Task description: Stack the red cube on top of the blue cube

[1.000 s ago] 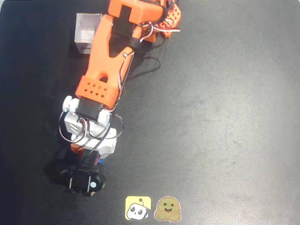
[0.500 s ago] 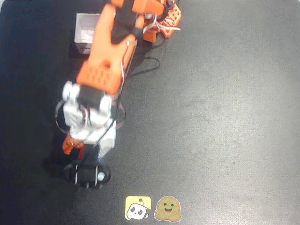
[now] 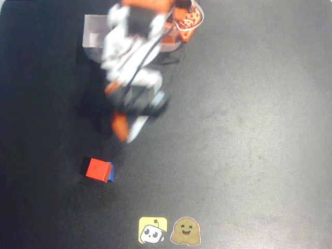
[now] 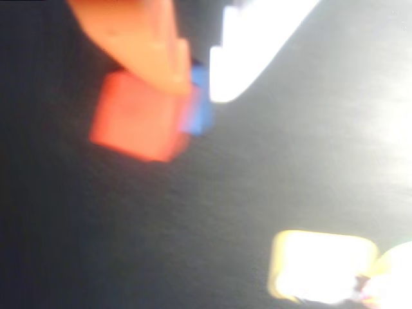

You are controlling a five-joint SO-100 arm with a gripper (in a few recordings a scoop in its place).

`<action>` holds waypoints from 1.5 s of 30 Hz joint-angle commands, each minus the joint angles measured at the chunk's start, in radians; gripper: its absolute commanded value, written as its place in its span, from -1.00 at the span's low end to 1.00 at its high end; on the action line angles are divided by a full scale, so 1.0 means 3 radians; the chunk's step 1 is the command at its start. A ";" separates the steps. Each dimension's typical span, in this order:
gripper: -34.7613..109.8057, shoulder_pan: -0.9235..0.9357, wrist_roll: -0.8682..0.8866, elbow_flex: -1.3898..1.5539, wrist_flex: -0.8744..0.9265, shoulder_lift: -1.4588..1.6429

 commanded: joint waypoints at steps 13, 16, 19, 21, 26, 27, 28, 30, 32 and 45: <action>-0.52 -0.0348 0.0522 0.2209 -0.0097 0.2874; -0.52 -0.0389 0.0721 0.2224 -0.0036 0.2874; -0.52 -0.0409 0.0931 0.2229 0.0112 0.2874; -0.52 -0.0419 0.1002 0.2229 0.0322 0.2874; -0.52 -0.0419 0.0900 0.2234 0.1058 0.2874; -0.52 -0.0419 0.0900 0.2234 0.1207 0.2874; -0.52 -0.0419 0.0885 0.2234 0.1324 0.2874; -0.52 -0.0419 0.0798 0.2234 0.1539 0.2874; -0.52 -0.0419 0.0793 0.2234 0.1764 0.2874; -0.52 -0.0409 0.0547 0.2234 0.2158 0.2792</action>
